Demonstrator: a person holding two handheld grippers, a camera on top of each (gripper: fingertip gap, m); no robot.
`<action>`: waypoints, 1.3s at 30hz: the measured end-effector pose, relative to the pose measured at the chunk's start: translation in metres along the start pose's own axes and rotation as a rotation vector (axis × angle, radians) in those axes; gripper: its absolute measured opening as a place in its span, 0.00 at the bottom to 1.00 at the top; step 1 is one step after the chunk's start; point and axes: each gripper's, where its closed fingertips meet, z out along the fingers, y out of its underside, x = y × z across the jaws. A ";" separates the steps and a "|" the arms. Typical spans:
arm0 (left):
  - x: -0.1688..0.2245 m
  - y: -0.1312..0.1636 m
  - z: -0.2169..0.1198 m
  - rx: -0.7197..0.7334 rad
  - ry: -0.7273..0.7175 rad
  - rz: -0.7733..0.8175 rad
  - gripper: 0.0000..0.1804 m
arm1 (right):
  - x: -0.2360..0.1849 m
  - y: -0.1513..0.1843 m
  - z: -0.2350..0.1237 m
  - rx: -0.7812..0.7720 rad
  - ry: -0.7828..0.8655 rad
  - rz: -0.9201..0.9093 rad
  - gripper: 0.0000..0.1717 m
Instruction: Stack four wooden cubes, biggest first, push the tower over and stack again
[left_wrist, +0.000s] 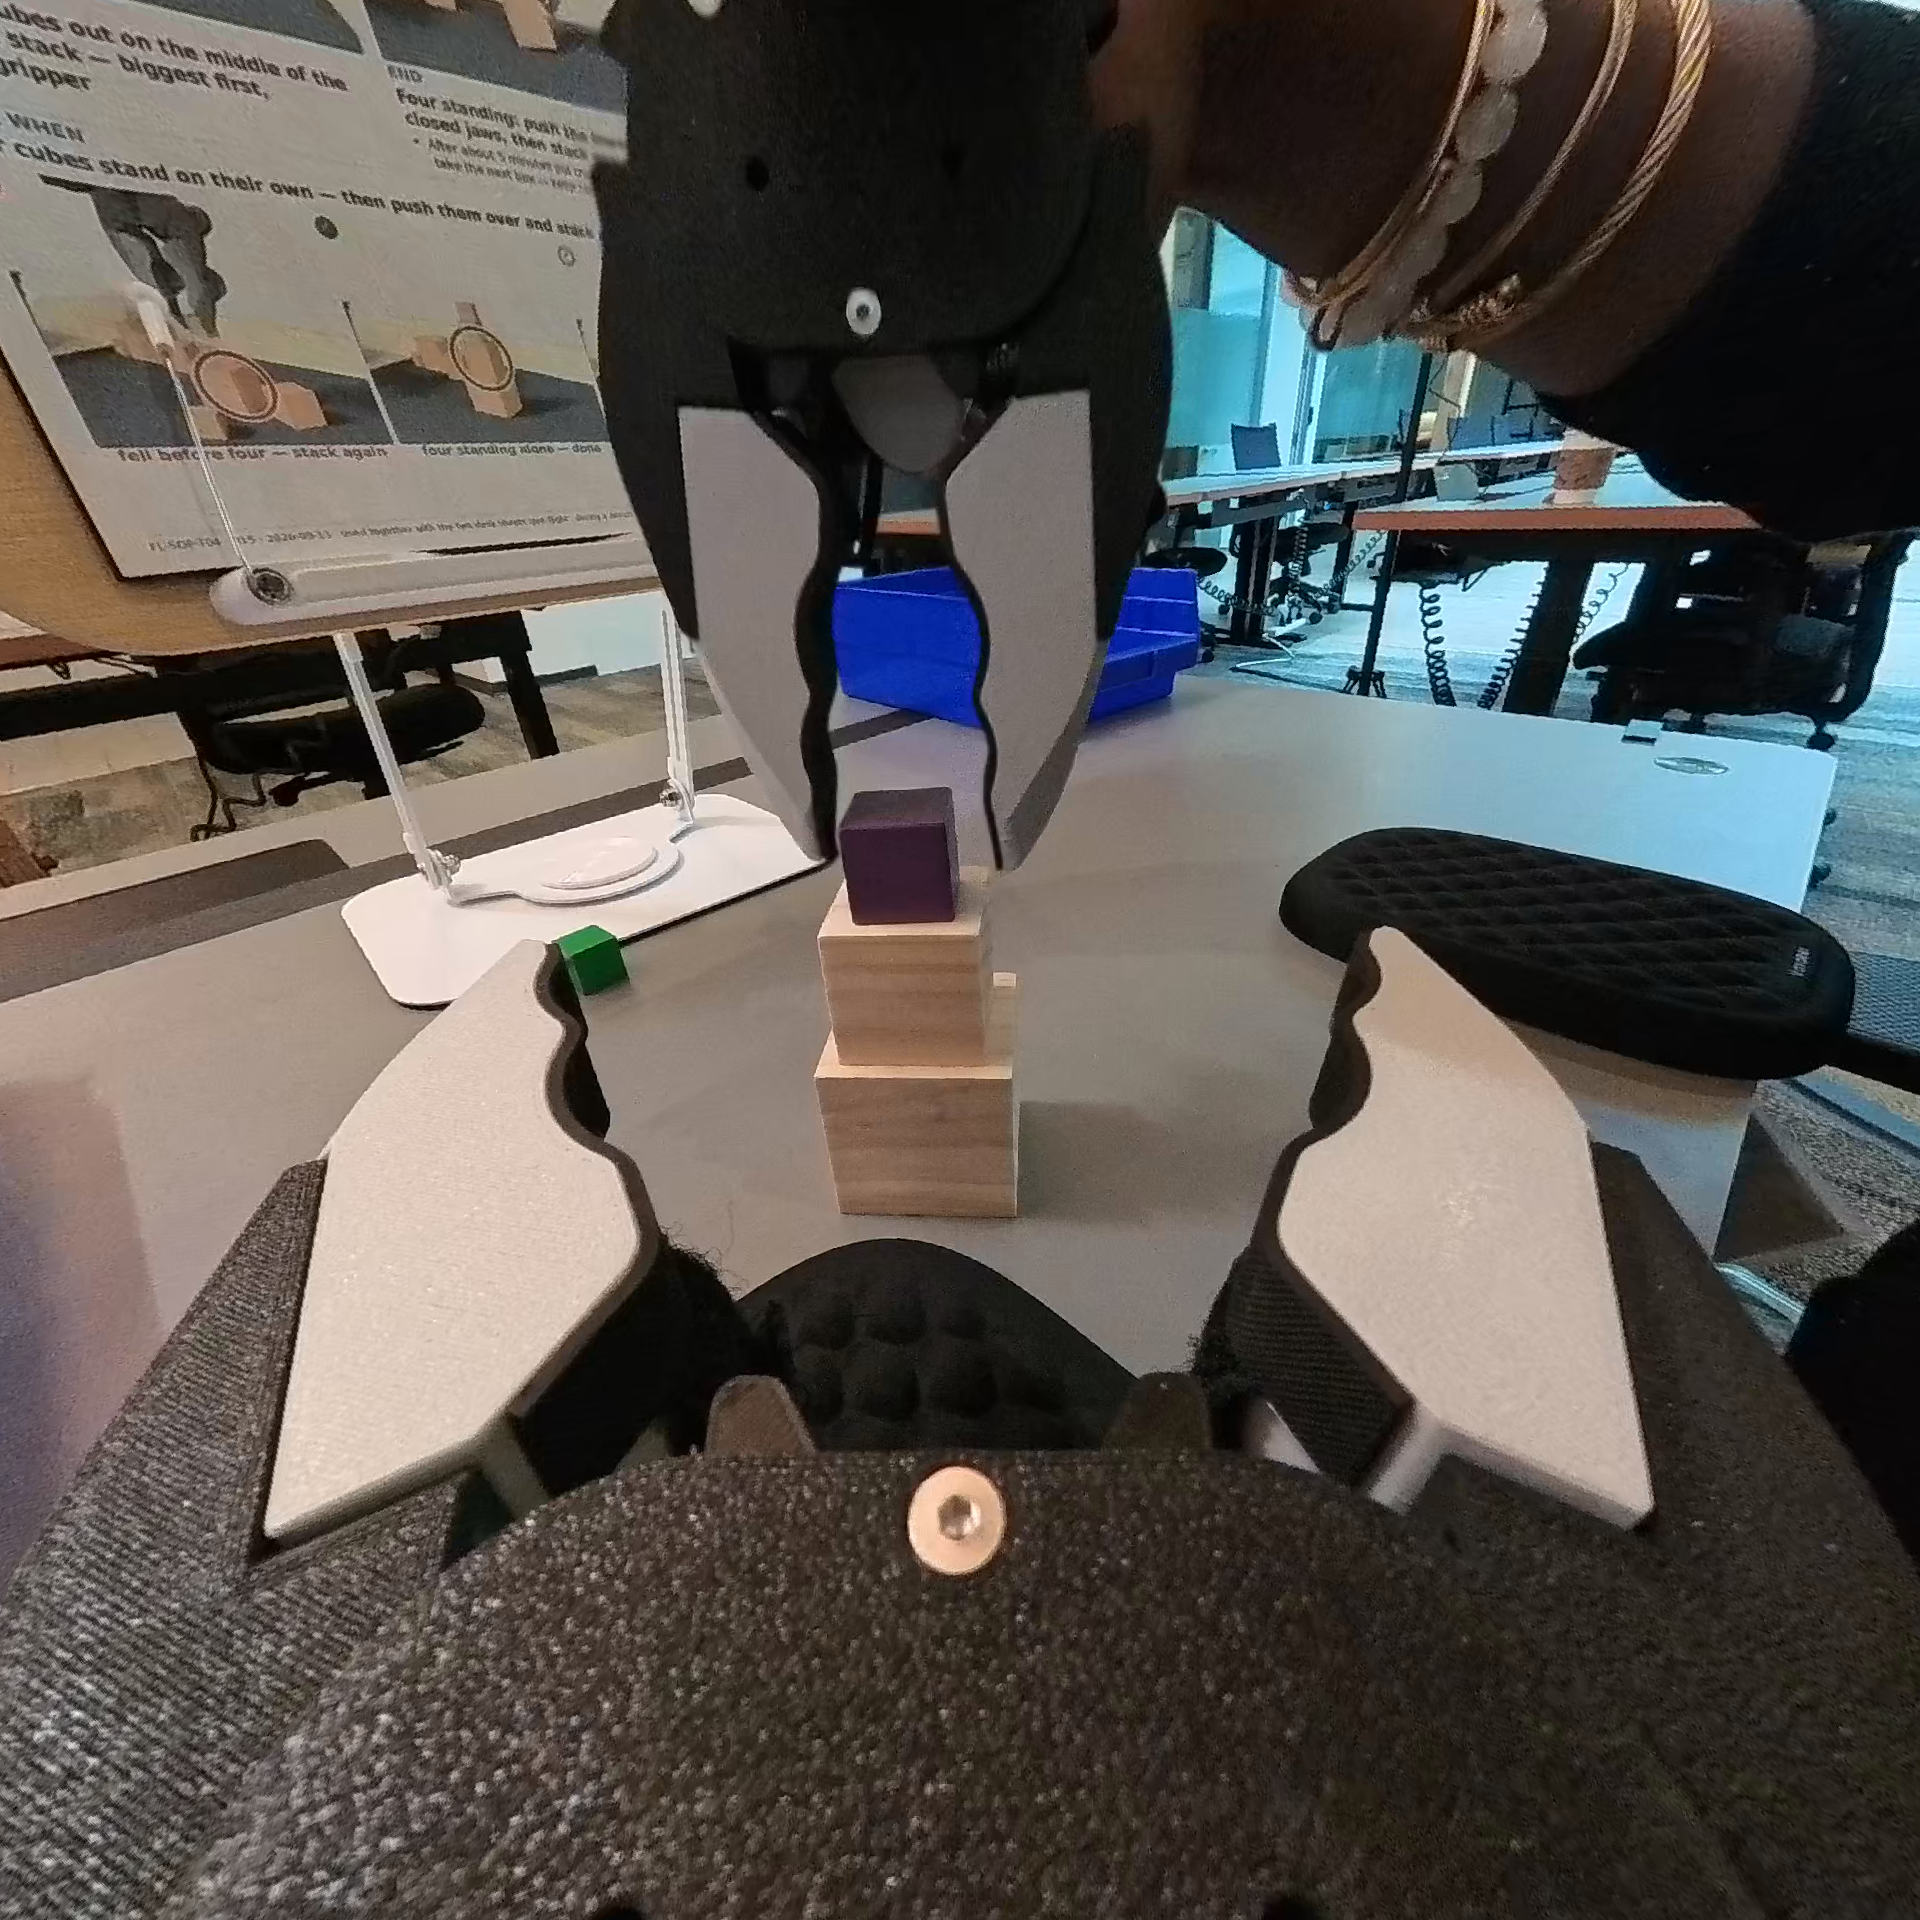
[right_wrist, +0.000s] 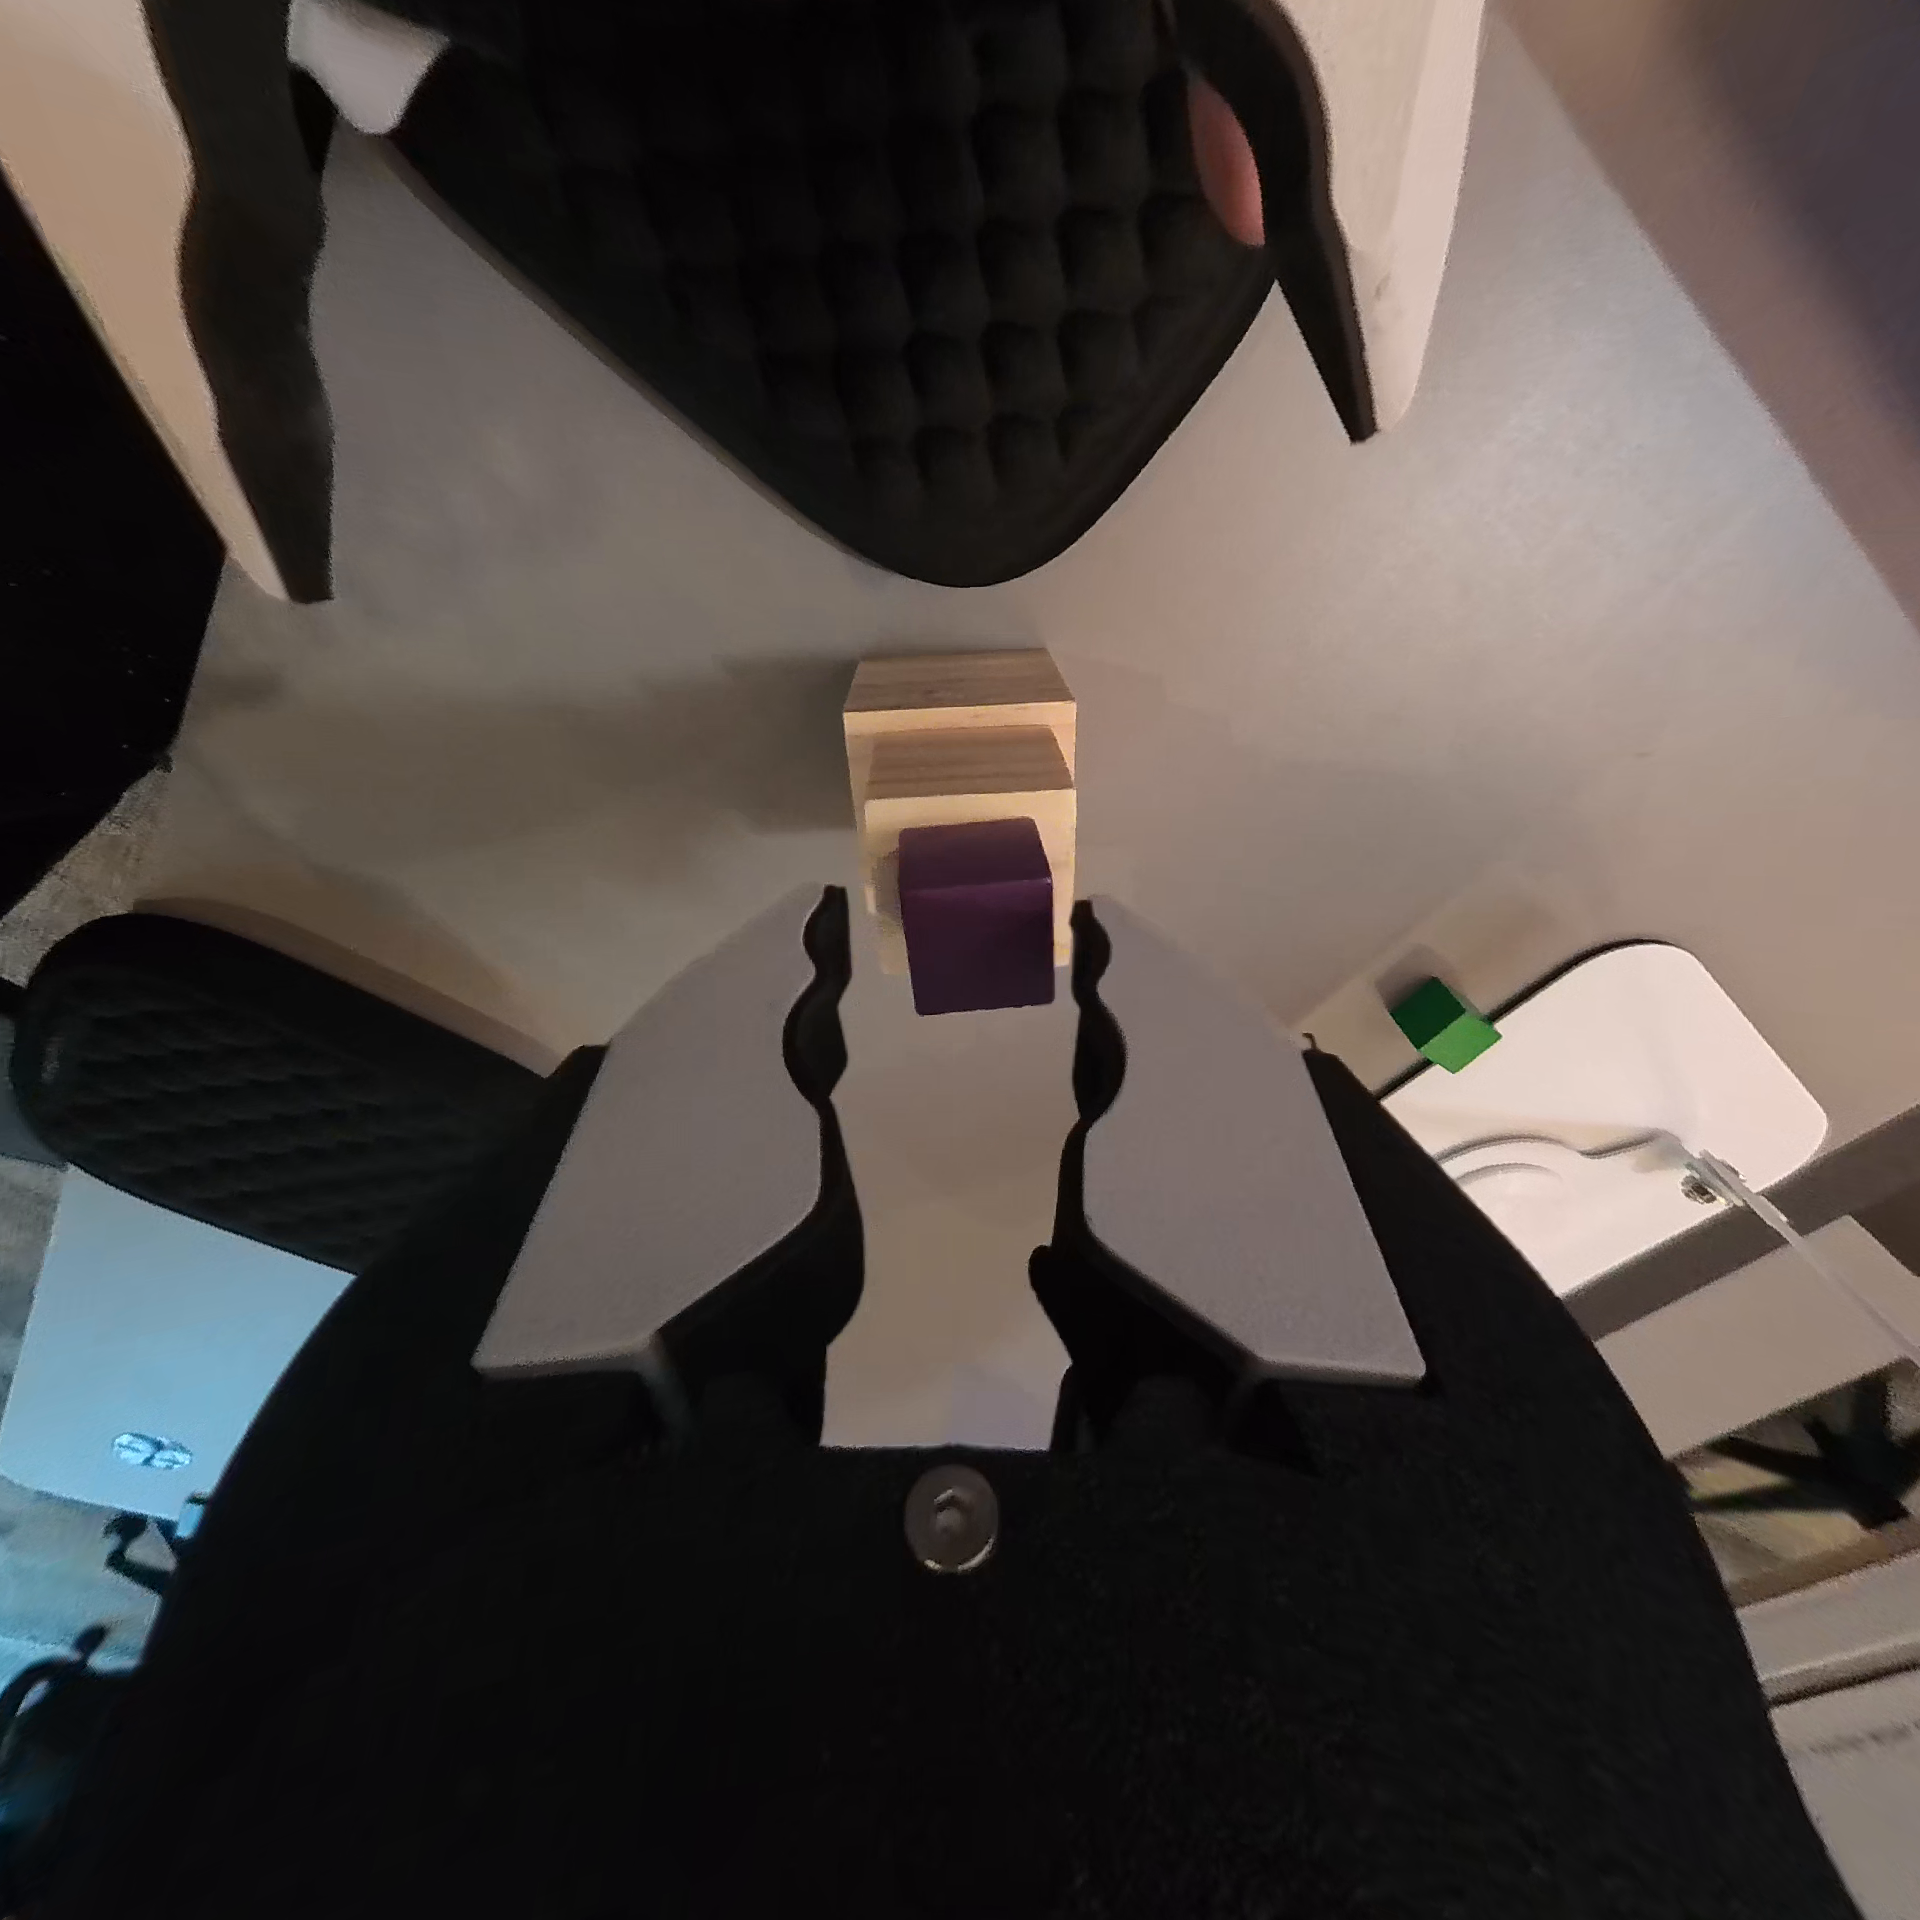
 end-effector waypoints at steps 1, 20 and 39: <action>0.000 0.000 0.000 0.000 0.000 0.000 0.74 | 0.001 0.000 -0.002 0.013 0.004 0.006 0.25; 0.000 0.000 0.000 0.003 0.001 -0.005 0.74 | 0.130 0.089 0.044 0.245 0.203 0.478 0.27; 0.000 -0.002 -0.001 0.014 0.009 -0.018 0.74 | 0.169 0.098 0.091 0.216 0.185 0.524 0.18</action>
